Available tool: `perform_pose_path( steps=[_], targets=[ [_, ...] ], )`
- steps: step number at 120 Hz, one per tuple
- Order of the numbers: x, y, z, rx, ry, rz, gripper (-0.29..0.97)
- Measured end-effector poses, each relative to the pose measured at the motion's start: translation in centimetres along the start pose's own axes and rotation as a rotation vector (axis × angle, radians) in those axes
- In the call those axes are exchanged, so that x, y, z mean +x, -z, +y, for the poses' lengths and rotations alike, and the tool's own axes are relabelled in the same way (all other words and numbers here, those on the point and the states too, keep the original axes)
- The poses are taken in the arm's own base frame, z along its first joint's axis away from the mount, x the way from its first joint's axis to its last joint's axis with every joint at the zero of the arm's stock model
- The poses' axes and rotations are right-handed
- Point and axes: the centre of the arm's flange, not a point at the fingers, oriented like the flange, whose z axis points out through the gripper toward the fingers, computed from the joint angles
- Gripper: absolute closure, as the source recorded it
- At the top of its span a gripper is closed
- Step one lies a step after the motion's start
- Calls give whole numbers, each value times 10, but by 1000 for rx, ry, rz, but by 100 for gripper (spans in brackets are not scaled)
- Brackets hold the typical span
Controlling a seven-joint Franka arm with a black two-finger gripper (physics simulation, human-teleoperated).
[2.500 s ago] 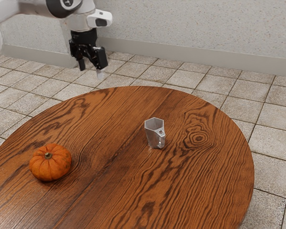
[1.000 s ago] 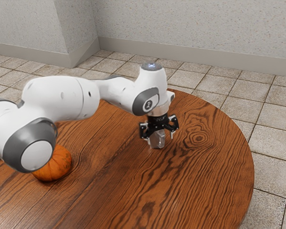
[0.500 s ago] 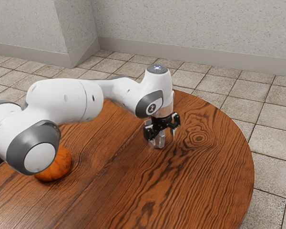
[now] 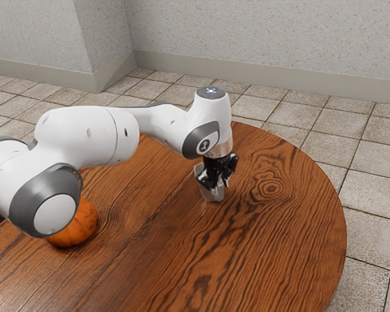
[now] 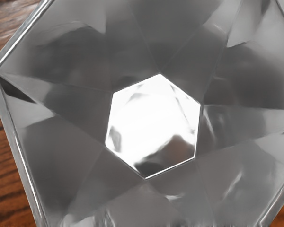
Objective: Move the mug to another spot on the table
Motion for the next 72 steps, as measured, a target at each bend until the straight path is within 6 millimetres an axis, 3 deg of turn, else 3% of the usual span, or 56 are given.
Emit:
perform_pose_path(
  steps=[20,49,72],
  targets=[
    [-1,2,0,5,40,-8,59],
    [10,36,8,25,79,15,67],
    [51,51,-8,110,138,80,67]
  ],
)
